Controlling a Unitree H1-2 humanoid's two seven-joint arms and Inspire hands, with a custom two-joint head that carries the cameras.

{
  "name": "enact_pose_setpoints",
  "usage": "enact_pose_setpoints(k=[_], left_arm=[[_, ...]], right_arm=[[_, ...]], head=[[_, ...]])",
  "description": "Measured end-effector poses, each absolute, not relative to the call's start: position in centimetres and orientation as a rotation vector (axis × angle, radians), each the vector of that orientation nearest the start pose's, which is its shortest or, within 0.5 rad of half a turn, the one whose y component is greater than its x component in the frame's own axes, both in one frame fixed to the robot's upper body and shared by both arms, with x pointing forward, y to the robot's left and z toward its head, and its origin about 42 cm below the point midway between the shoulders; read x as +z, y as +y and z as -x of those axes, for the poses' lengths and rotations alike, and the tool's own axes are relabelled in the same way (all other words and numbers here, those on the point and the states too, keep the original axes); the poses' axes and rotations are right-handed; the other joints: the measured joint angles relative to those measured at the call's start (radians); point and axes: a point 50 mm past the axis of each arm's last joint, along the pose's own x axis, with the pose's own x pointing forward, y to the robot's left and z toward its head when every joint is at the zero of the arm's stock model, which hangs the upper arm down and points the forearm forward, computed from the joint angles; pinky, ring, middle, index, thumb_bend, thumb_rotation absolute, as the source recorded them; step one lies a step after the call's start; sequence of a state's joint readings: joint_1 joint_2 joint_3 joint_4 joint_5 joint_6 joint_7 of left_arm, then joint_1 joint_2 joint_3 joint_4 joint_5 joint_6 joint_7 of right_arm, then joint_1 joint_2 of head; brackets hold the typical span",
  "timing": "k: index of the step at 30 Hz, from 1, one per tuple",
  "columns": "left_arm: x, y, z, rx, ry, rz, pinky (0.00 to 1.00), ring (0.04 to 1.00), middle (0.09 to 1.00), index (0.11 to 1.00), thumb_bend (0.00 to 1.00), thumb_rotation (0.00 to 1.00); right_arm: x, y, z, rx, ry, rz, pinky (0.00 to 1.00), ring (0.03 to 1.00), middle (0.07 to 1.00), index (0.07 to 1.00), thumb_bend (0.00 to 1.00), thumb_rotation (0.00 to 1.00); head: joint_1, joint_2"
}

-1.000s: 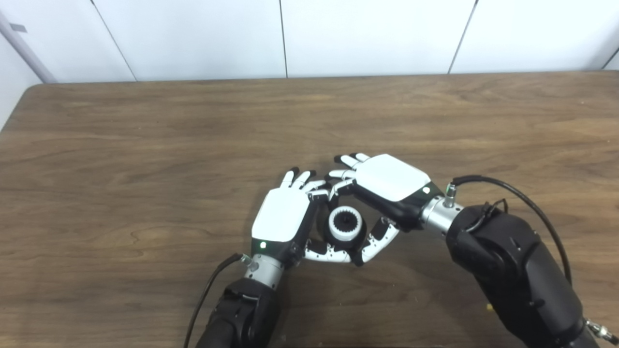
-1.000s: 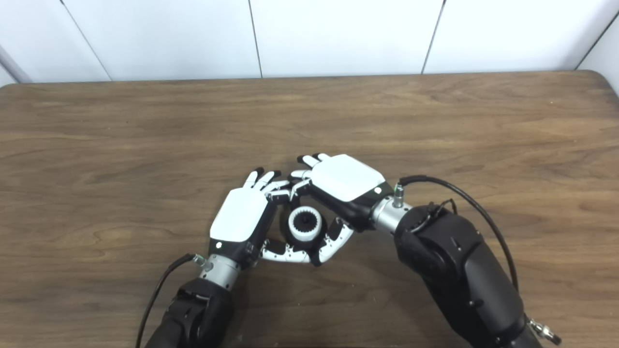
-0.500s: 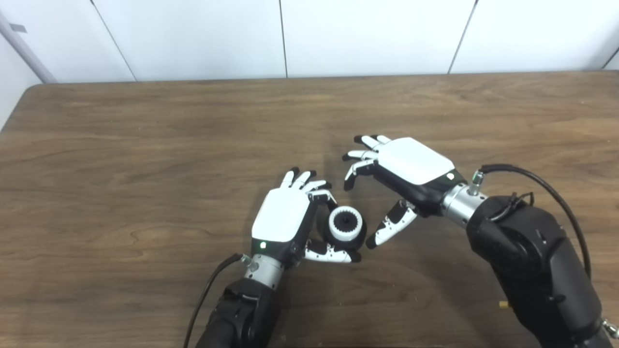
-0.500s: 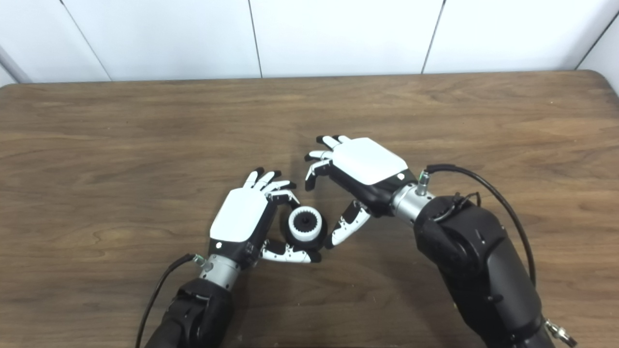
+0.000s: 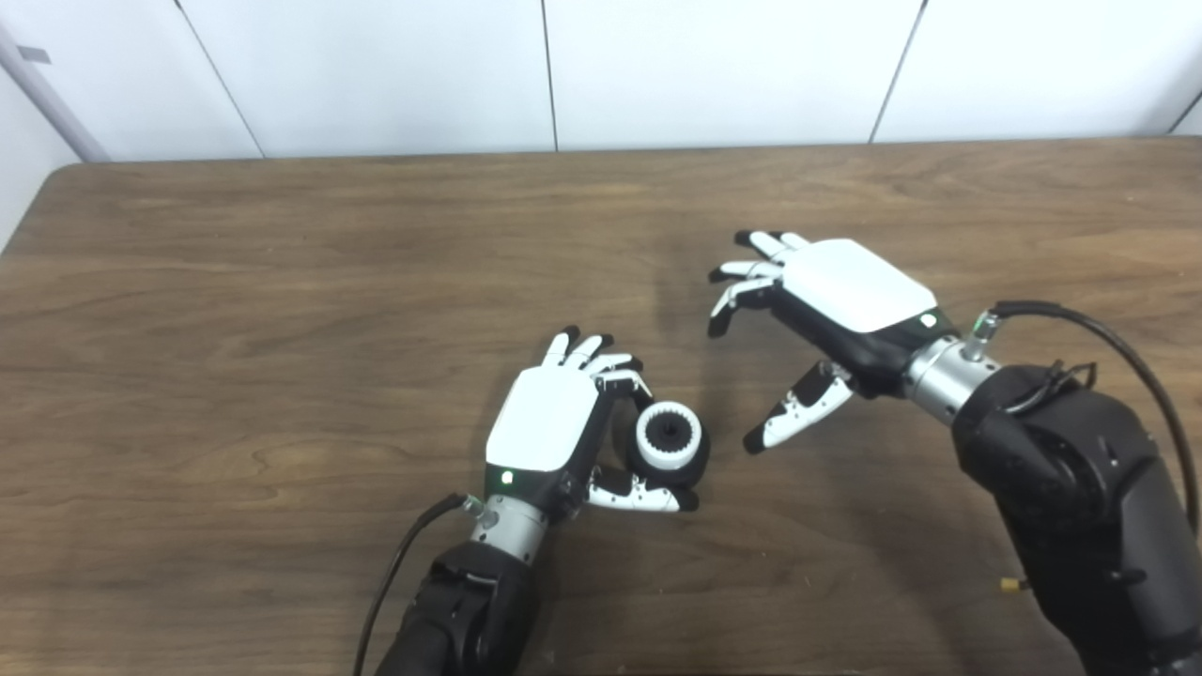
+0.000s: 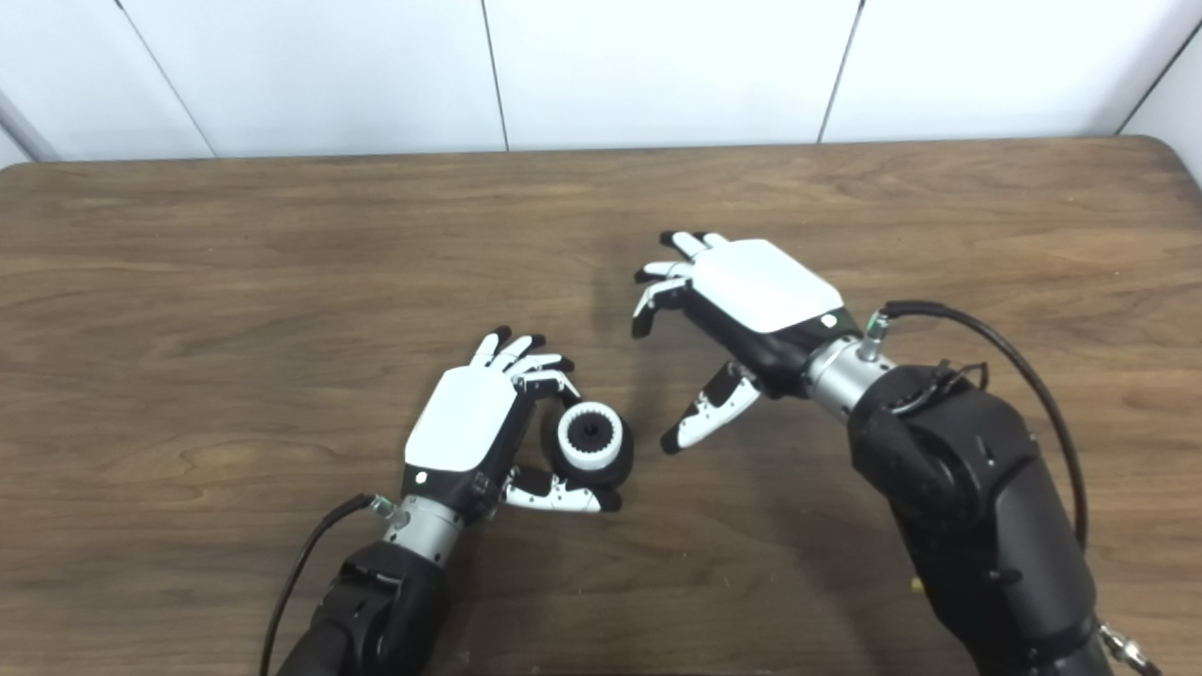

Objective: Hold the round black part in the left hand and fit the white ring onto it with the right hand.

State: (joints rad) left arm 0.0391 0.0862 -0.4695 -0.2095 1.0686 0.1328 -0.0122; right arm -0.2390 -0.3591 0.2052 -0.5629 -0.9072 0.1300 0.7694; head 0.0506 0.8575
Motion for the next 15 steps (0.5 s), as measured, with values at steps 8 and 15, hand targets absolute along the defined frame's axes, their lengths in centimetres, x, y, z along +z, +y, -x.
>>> enact_pose_setpoints(k=[8,15], left_arm=[[13.0,12.3,-24.3,-0.278,-0.256,-1.092,1.0,0.896,0.804,0.496,0.52,0.07],[13.2,12.8,-24.3,-0.307,-0.231,-1.063,1.0,0.925,0.851,0.706,0.79,0.31]], right_arm=[[26.2,-22.3,-28.8,0.497,-0.231,1.34,1.0,1.0,0.891,0.685,0.92,0.42],[25.9,-22.7,-28.5,0.466,-0.22,1.34,1.0,0.999,0.876,0.678,0.86,0.54]], head=[[-0.014,-0.002],[-0.025,-0.002]])
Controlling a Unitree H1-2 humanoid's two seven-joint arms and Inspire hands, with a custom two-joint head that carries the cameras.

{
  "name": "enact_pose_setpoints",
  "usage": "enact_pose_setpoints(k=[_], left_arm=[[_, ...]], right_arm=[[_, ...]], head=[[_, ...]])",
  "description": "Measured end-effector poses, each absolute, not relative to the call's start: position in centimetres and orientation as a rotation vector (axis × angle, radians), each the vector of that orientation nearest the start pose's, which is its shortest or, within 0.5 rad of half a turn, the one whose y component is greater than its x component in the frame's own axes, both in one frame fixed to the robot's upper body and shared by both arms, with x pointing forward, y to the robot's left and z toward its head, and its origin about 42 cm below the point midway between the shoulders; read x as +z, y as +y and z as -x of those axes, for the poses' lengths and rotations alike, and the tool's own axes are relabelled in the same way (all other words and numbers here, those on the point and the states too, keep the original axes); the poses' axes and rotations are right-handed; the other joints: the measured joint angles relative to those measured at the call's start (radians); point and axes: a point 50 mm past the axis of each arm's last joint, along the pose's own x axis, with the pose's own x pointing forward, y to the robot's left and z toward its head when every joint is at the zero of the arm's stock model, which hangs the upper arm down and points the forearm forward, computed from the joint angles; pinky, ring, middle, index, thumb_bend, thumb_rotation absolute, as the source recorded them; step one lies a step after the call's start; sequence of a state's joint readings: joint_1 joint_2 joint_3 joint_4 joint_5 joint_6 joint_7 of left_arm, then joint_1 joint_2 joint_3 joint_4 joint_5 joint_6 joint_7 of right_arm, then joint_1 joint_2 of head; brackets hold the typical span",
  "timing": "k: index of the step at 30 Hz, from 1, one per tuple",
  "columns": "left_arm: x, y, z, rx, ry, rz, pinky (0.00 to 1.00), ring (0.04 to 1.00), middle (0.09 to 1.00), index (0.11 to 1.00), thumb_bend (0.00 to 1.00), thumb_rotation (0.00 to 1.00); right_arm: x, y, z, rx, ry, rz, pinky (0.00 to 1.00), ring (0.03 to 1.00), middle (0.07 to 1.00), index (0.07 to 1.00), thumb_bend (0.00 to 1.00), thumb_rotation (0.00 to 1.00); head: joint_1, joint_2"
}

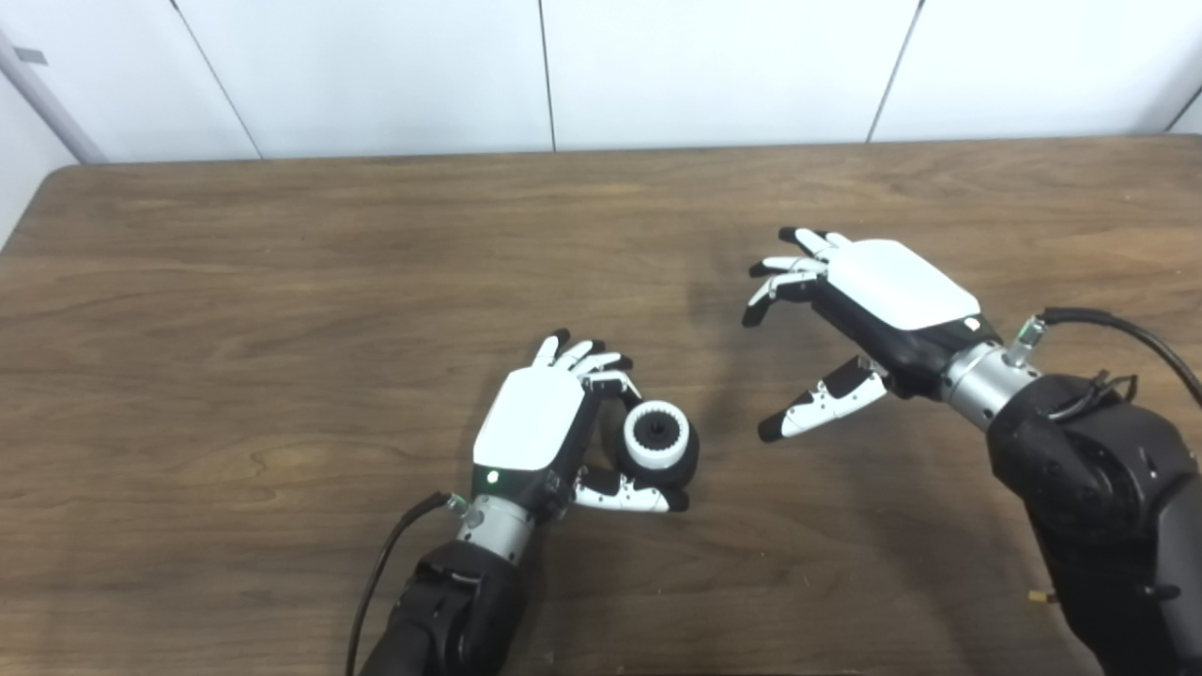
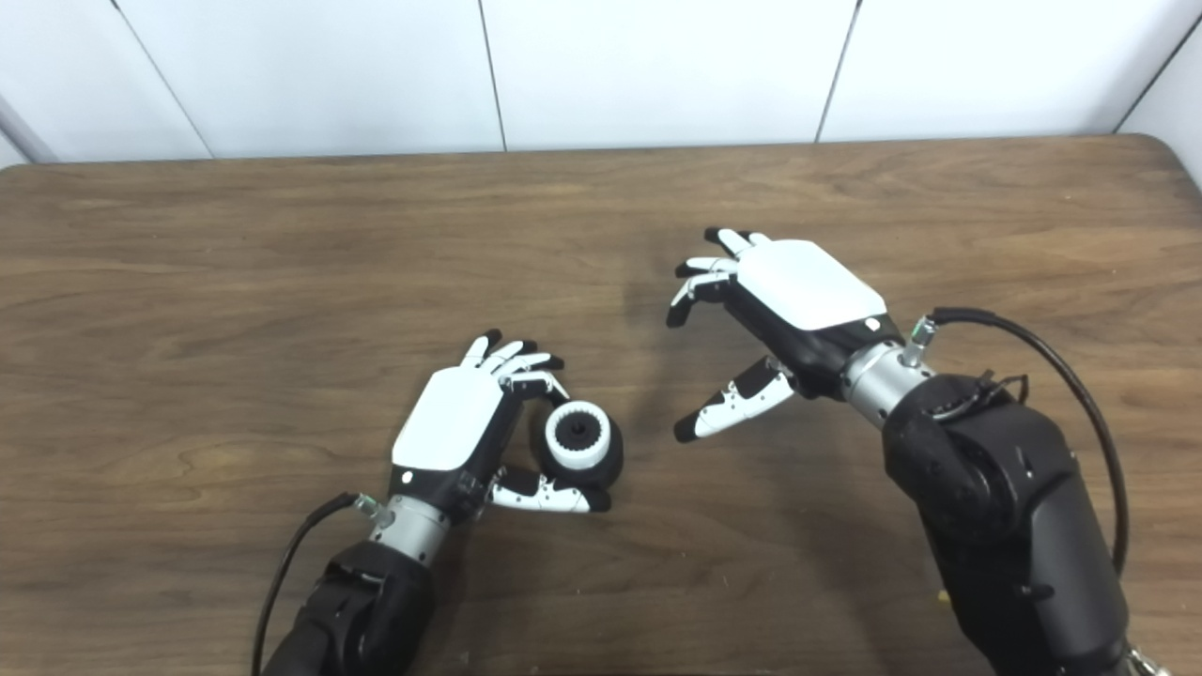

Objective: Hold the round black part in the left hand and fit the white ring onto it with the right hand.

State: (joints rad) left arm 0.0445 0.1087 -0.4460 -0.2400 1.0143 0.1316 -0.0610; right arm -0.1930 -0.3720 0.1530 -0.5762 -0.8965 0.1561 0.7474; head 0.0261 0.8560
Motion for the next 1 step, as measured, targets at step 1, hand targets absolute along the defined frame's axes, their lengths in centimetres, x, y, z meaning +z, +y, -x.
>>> enact_pose_setpoints(k=[1], left_arm=[[13.31,12.93,-24.27,-0.314,-0.225,-1.063,1.0,0.927,0.856,0.727,0.81,0.32]], right_arm=[[25.85,-22.78,-28.48,0.463,-0.217,1.341,1.0,0.998,0.874,0.678,0.85,0.55]], head=[[-0.003,-0.002]])
